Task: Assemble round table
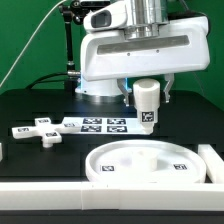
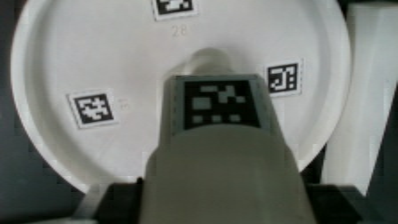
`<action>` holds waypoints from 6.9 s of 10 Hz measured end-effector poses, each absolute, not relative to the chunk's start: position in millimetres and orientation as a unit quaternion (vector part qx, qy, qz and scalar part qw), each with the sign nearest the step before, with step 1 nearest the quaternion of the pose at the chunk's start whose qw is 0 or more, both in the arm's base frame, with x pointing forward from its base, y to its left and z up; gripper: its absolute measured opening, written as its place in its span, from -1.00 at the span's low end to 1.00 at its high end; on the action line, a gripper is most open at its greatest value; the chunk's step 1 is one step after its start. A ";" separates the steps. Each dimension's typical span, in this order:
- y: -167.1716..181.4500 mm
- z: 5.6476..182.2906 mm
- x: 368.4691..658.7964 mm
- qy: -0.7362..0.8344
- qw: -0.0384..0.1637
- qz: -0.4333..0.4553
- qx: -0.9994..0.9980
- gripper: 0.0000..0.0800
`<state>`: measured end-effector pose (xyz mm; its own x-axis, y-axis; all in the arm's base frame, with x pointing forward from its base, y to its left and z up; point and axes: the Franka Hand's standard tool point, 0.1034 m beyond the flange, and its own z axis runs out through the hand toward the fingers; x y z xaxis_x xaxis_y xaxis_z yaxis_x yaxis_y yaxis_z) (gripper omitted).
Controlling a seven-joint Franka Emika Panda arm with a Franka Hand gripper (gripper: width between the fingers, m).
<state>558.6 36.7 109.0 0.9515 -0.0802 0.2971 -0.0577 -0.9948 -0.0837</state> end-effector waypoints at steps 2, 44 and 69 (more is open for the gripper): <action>33.9 103.2 565.2 0.019 0.032 -0.157 -0.987 0.02; 27.9 72.7 561.2 0.278 0.051 -0.247 -0.927 0.03; 32.5 95.5 565.7 -0.207 0.002 -0.107 -0.973 0.62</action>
Offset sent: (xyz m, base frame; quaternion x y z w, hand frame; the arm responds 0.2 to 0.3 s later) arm 0.0279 0.0015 0.0017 -0.0008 -0.0029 -0.0349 0.9994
